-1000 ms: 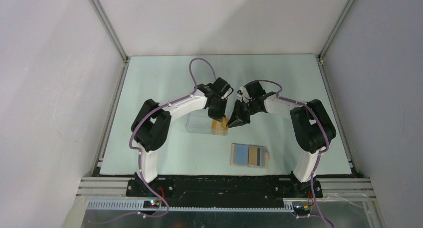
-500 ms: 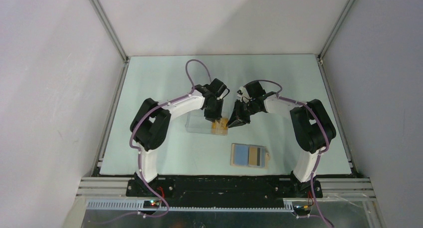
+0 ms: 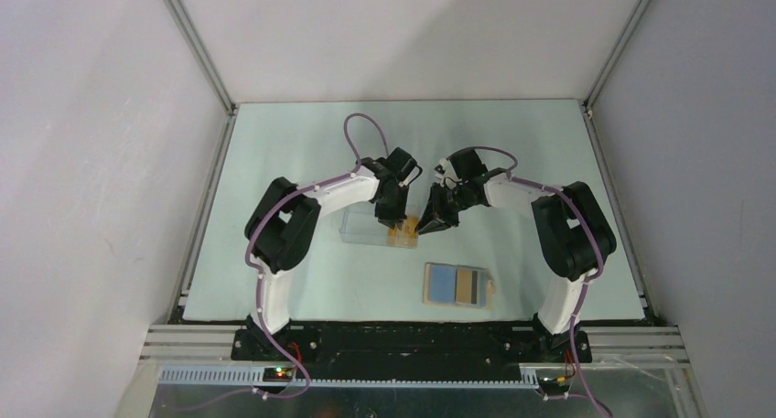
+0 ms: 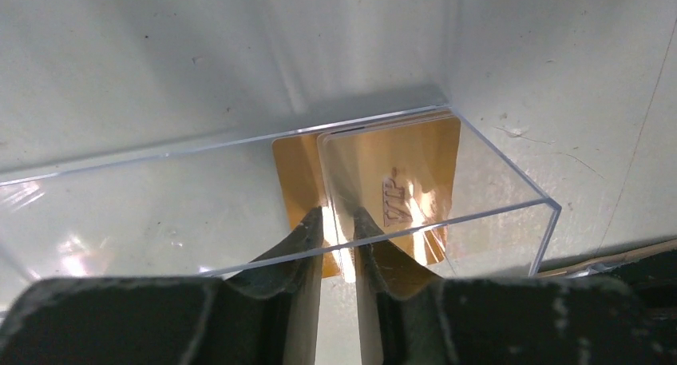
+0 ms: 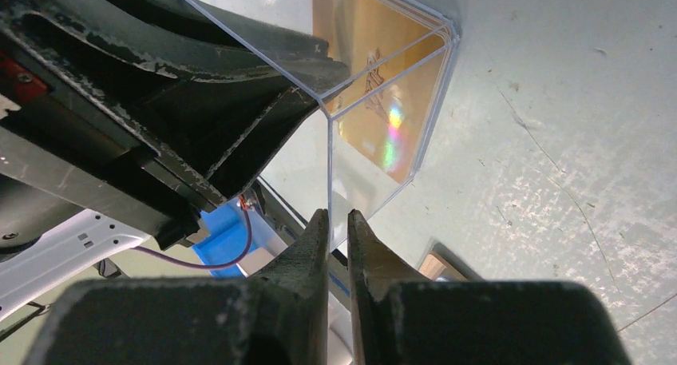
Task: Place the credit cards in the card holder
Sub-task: Pick up the credit card from the storage box.
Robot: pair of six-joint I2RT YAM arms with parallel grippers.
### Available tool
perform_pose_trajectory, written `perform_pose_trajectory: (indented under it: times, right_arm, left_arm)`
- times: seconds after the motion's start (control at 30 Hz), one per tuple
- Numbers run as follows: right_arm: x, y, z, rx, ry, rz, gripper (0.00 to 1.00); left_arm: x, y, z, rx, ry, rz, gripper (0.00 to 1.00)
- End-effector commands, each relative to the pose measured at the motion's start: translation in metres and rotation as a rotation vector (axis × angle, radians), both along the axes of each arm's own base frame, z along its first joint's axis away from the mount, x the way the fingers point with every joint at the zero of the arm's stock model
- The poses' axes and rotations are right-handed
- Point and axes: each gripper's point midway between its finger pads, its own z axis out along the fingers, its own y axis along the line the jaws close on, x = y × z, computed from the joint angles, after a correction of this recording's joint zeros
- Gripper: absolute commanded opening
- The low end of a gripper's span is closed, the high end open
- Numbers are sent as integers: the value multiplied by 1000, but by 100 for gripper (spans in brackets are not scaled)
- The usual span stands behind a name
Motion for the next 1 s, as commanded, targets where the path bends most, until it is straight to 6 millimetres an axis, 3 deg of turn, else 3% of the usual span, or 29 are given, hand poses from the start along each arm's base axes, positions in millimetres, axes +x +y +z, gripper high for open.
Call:
perform_pose_trajectory:
  times: [0.0,0.5,0.97]
  right_arm:
    - [-4,1,-11,-28,6,31,13]
    - [-5,1,-12,-30,9,31,13]
    - [-5,2,-12,-26,9,33,13]
  left_arm:
    - [5,0,-1,9,-16,7,24]
    - [3,-12,5,-14,-25,-18,9]
    - [7,-37,50,-143,-75,-29,5]
